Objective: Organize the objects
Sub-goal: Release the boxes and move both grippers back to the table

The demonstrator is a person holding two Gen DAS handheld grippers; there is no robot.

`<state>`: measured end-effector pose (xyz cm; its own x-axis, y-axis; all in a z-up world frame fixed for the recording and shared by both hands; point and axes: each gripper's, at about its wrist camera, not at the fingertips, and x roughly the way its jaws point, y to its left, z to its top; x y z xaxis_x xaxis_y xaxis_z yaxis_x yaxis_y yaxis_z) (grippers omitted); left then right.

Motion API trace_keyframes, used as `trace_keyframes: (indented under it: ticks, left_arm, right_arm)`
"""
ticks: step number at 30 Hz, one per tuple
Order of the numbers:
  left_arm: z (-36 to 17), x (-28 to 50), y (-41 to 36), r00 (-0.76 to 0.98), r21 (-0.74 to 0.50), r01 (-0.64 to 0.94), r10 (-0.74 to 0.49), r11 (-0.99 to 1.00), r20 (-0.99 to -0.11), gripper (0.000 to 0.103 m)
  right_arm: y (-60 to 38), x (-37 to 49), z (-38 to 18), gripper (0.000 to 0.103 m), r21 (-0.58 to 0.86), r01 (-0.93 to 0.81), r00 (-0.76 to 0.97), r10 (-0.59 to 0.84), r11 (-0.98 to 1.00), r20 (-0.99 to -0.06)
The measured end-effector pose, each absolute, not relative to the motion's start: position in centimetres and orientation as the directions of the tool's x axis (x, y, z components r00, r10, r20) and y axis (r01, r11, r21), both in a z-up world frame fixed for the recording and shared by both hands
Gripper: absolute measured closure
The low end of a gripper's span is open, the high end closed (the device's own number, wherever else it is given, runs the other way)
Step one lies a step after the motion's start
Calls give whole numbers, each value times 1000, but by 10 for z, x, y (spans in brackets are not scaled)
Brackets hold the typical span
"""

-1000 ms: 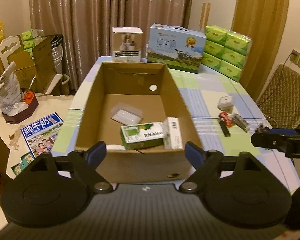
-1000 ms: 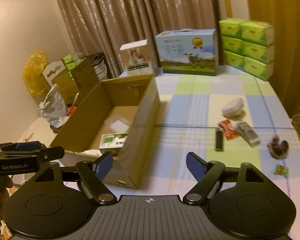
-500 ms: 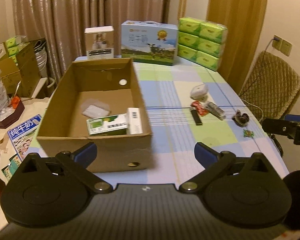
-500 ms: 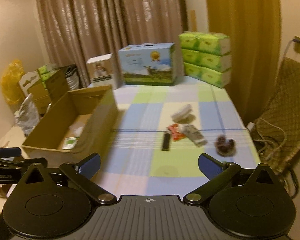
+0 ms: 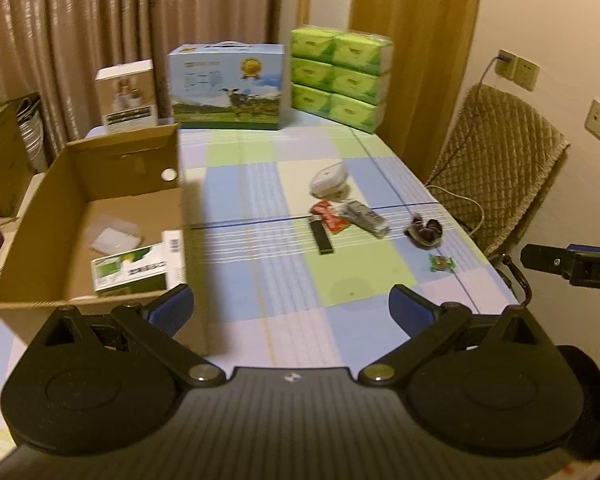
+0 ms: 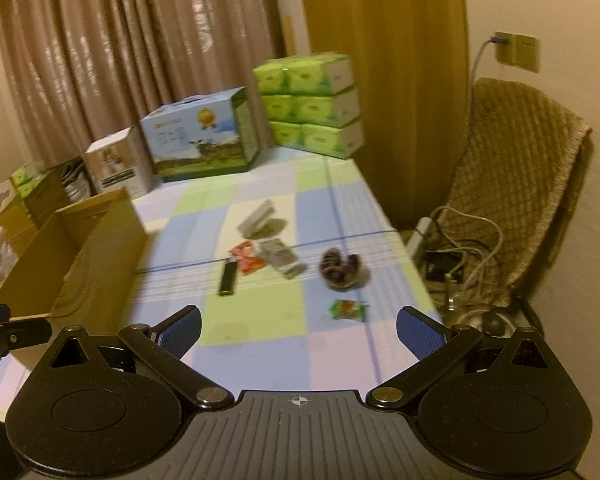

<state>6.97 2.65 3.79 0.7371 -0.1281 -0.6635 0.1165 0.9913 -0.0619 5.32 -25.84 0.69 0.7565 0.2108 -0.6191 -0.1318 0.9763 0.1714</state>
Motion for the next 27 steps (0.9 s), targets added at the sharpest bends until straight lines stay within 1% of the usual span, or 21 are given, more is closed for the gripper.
trace_keyframes:
  ticks: [9, 15, 21, 22, 23, 27]
  left_arm:
    - [23, 96, -9, 720, -43, 170, -153, 985, -677, 1]
    - [9, 118, -21, 715, -33, 170, -146, 985, -684, 1]
    - [-9, 142, -29, 708, -17, 164, -130, 986, -695, 1]
    - [-13, 147, -31, 707, -15, 165, -128, 986, -696, 1]
    - [-17, 151, -32, 704, -15, 167, -129, 986, -698, 1]
    - [-34, 170, -36, 692, -31, 176, -146, 984, -707, 1]
  right_arm:
    - [-284, 66, -6, 2, 183, -97, 744, 193, 978, -639]
    - [-291, 84, -18, 2, 173, -95, 730, 187, 980, -657]
    - [-290, 107, -42, 3, 157, -107, 707, 186, 982, -682]
    - [-289, 111, -47, 4, 157, -106, 704, 186, 982, -686]
    - [-289, 115, -53, 9, 160, -106, 700, 188, 981, -689]
    - [-287, 136, -76, 20, 184, -110, 678, 209, 977, -705]
